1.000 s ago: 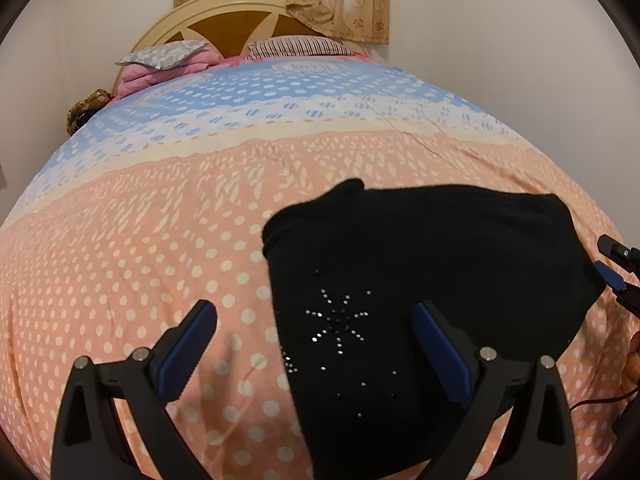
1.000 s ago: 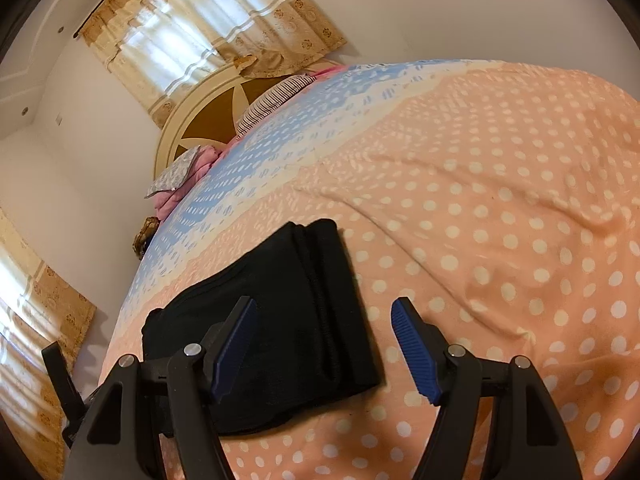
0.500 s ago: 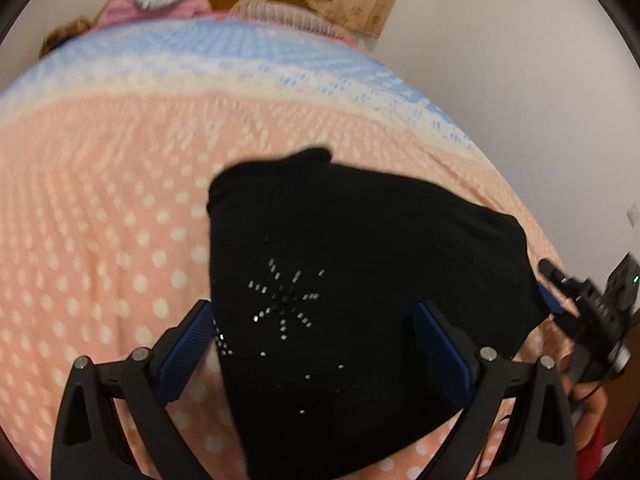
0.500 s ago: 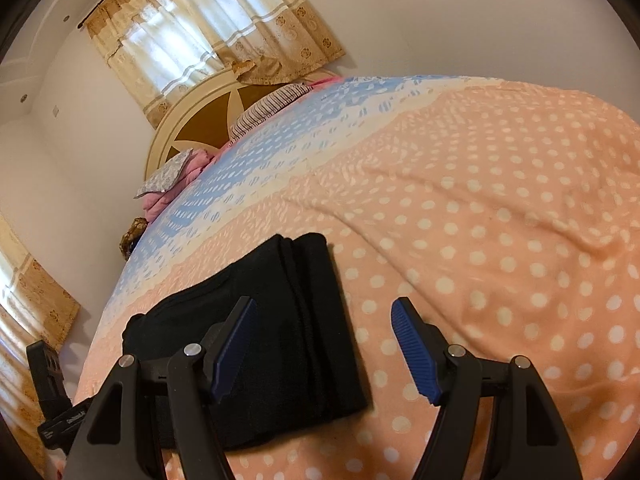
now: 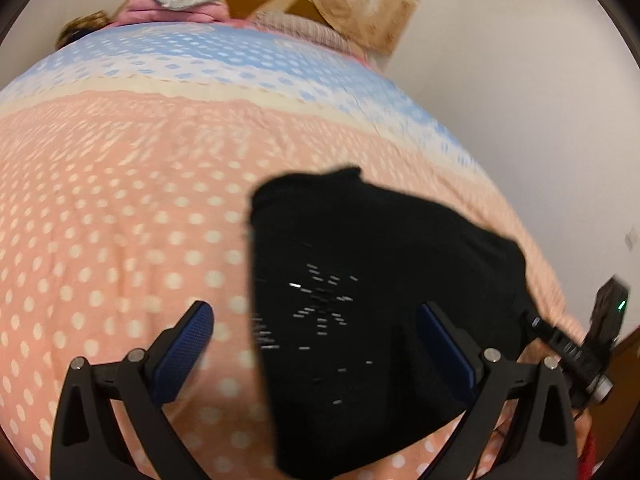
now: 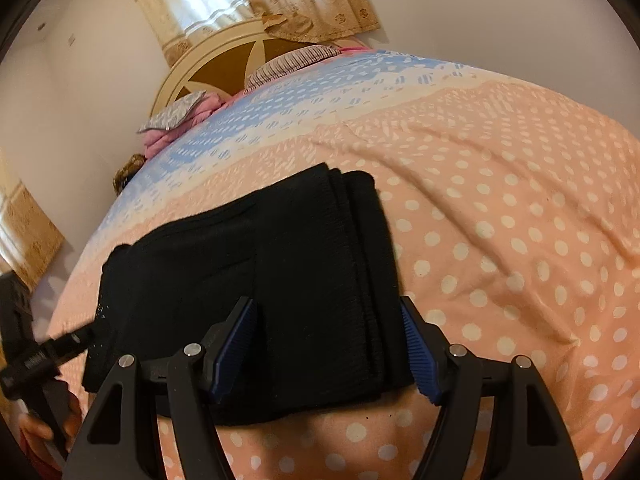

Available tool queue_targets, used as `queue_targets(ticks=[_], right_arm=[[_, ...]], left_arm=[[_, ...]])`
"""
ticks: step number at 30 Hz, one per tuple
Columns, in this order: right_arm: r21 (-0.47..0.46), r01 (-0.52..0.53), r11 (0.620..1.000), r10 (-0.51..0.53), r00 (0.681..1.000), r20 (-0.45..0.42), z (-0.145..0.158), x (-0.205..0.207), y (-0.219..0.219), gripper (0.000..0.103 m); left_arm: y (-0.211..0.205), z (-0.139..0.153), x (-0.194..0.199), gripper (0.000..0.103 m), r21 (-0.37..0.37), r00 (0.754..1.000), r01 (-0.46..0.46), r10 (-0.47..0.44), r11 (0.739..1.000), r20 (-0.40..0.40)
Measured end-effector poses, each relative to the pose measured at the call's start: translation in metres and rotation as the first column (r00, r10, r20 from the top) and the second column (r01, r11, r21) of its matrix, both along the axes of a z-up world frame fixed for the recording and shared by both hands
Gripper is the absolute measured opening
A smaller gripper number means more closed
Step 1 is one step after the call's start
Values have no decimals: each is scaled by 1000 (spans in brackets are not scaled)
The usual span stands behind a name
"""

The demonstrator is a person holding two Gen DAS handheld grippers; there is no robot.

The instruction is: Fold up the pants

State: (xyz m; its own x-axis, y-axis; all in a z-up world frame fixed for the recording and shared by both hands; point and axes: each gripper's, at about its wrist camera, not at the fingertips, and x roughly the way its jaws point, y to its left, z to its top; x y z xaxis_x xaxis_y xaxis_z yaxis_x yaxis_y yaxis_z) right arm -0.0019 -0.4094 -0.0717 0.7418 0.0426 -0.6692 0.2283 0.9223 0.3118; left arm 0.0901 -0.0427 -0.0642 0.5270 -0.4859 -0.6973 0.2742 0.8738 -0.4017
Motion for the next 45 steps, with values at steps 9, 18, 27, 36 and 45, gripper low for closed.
queue_targets(ticks=[9, 18, 27, 36, 45], right_arm=[[-170, -53, 984, 55, 998, 10, 5, 2, 26, 39], [-124, -56, 991, 59, 998, 22, 4, 2, 18, 37], [-137, -46, 989, 51, 998, 33, 5, 0, 22, 37], [-140, -41, 989, 46, 998, 35, 6, -2, 24, 36], [-115, -38, 993, 41, 999, 31, 5, -2, 22, 37]], left_arm=[[10, -11, -3, 103, -27, 998, -33, 32, 999, -47], [-16, -4, -16, 80, -50, 996, 72, -74, 996, -50], [-12, 6, -16, 17, -65, 999, 29, -31, 997, -34], [-6, -13, -4, 52, -114, 993, -31, 18, 993, -115], [-36, -6, -13, 34, 20, 999, 17, -16, 1000, -49]])
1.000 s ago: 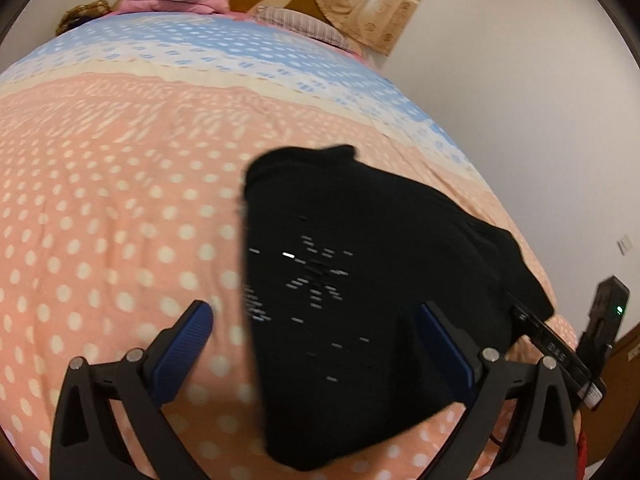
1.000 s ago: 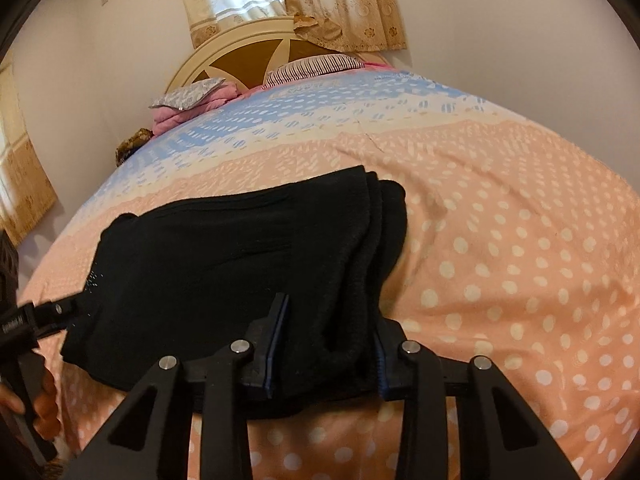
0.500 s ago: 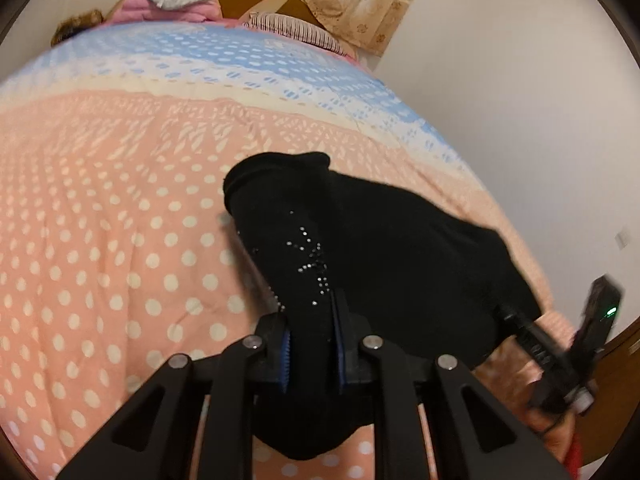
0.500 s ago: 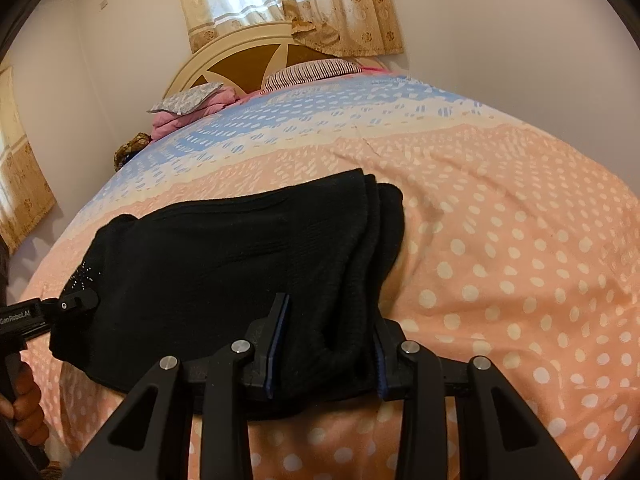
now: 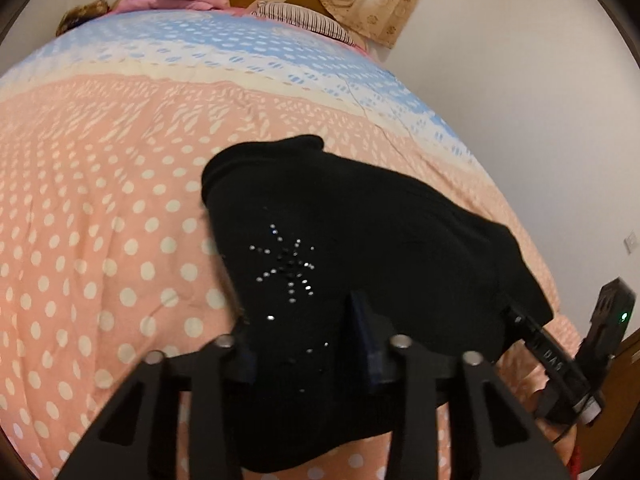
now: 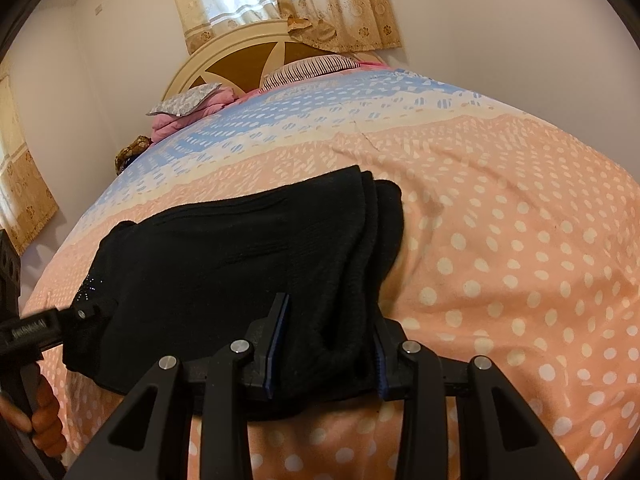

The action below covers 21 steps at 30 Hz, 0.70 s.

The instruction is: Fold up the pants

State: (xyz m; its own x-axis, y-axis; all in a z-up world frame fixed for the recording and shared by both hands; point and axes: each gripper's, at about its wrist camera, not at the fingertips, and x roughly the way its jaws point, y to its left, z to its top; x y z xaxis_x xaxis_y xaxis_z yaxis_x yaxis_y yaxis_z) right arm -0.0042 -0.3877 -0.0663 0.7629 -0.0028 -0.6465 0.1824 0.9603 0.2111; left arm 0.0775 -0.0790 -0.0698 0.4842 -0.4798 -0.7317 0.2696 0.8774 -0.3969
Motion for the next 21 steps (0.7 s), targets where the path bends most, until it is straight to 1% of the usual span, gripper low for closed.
queue_targets(ticks=[1, 4, 9, 12, 15, 17, 19, 21], right_arm=[[4, 0, 1000, 0, 1000, -1, 0, 0, 0, 37], [4, 0, 1000, 0, 1000, -1, 0, 0, 0, 37], [1, 0, 1000, 0, 1000, -2, 0, 0, -1, 38], [-12, 4, 1000, -3, 1000, 6, 1, -1, -2, 37], [-65, 5, 998, -3, 1000, 30, 4, -5, 4, 33], [-102, 10, 995, -5, 999, 46, 6, -7, 9, 31], [-161, 17, 987, -7, 998, 62, 9, -9, 16, 30], [-229, 20, 973, -5, 998, 64, 10, -9, 24, 29]], left_arm=[[0, 0, 1, 31, 0, 1000, -3, 3, 1000, -3], [2, -1, 6, 27, -5, 1000, -6, 6, 1000, -15], [-1, 0, 2, 22, 17, 1000, 13, -13, 1000, 9], [0, 3, 1, 20, 14, 999, 33, -33, 999, 26], [4, 4, 2, 20, -12, 1000, 26, -26, 1000, 11], [3, 7, 0, 20, -5, 999, 31, -31, 1000, 21], [2, 11, -2, 20, -4, 999, 40, -40, 999, 34], [5, 13, -3, 20, -27, 998, 50, -49, 998, 38]])
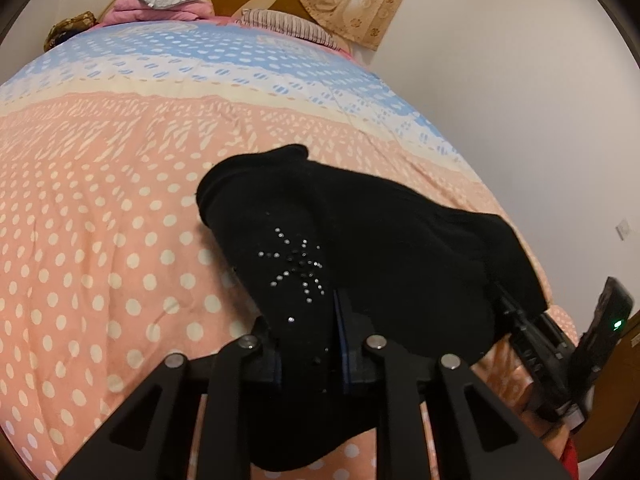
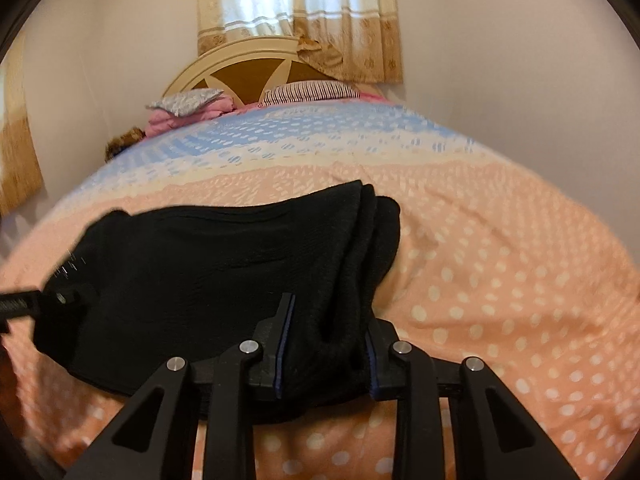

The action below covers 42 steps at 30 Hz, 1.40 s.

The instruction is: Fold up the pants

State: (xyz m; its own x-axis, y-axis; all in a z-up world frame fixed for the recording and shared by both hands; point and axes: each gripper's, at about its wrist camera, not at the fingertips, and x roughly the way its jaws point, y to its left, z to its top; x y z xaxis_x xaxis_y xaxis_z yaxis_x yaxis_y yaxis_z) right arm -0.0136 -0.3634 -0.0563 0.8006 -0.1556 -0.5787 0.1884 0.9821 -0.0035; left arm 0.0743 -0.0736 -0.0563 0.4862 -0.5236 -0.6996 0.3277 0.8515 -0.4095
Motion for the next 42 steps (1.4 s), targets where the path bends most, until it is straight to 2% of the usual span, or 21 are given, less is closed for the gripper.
queue_targets(ticks=[1, 3, 5, 6, 10, 13, 14, 16, 20, 23, 31, 38, 42], right_arm=[[-32, -2, 999, 2, 1000, -4, 0, 0, 5, 29], [-33, -5, 999, 4, 1000, -11, 0, 1, 5, 29], [63, -1, 998, 3, 1000, -22, -1, 1, -9, 29], [140, 6, 990, -2, 1000, -28, -1, 1, -18, 29], [439, 39, 898, -37, 999, -14, 4, -7, -51, 29], [546, 23, 838, -34, 999, 10, 10, -13, -59, 28], [560, 18, 828, -31, 999, 14, 14, -15, -59, 28], [569, 7, 822, -25, 999, 23, 22, -16, -54, 28], [551, -30, 834, 4, 999, 48, 42, -17, -38, 28], [526, -74, 847, 48, 997, 64, 54, -12, -17, 28], [500, -200, 842, 180, 980, 89, 71, 23, 43, 28], [501, -313, 807, 295, 948, 118, 71, 64, 102, 28], [505, -355, 787, 341, 932, 123, 70, 85, 130, 28]], left_arm=[[1, 1, 0, 20, -11, 1000, 2, -2, 1000, 1], [5, 3, 0, 20, -30, 1000, 10, -10, 999, 0], [5, 3, 0, 20, -39, 1000, 19, -19, 999, -4], [6, 4, 0, 20, -46, 1000, 23, -23, 999, -7], [10, 4, 2, 20, -75, 999, 35, -37, 997, -25], [16, 8, 2, 20, -105, 998, 45, -49, 993, -36], [18, 10, 1, 20, -116, 998, 49, -54, 992, -42], [23, 15, 1, 19, -130, 997, 56, -61, 990, -37], [34, 24, 2, 17, -107, 999, 45, -45, 993, 2], [47, 25, 8, 15, -123, 1000, 22, -23, 992, -5], [106, 39, 24, 13, -128, 992, -108, 114, 986, 47], [162, 37, 33, 13, -92, 967, -247, 252, 964, 35], [185, 39, 36, 13, -76, 952, -298, 302, 951, 50]])
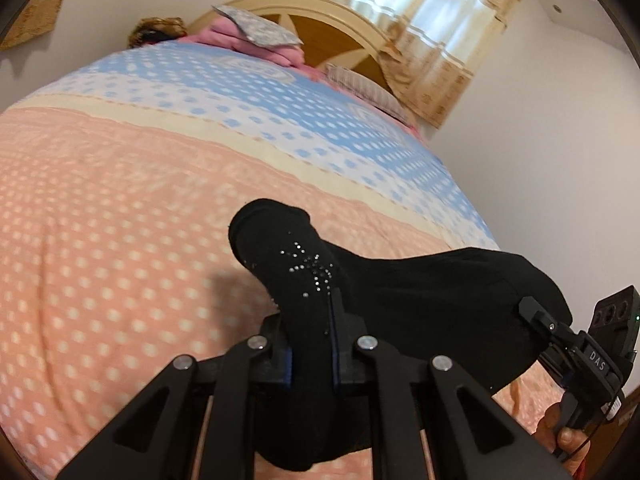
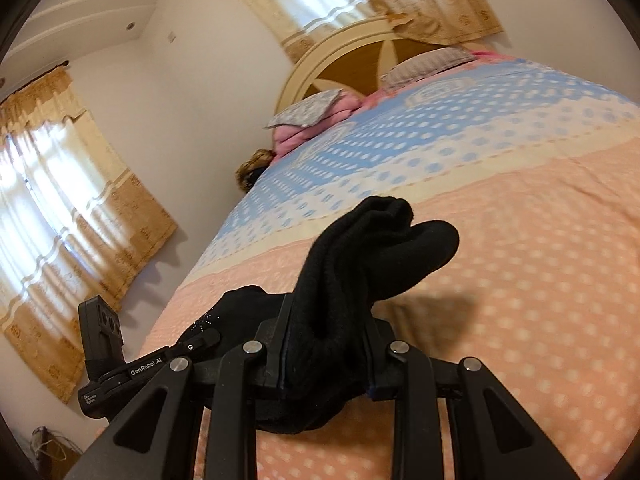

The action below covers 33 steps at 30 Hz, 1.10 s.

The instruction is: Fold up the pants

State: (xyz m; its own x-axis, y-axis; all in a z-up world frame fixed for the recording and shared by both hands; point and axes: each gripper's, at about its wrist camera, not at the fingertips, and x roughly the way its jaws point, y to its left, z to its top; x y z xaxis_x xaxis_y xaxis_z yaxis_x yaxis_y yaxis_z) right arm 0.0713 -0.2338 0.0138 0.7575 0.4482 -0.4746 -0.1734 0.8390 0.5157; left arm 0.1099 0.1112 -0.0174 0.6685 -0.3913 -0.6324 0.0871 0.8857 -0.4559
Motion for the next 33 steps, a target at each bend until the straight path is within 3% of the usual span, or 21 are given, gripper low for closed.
queue_targets(ticks=[17, 33], right_arm=[[-59, -116, 992, 116, 993, 5, 5, 68, 87, 28], [-102, -139, 985, 146, 987, 70, 22, 127, 121, 28]], left_arm=[[64, -9, 27, 13, 35, 995, -95, 96, 995, -21], [87, 5, 84, 13, 118, 992, -129, 126, 985, 32]])
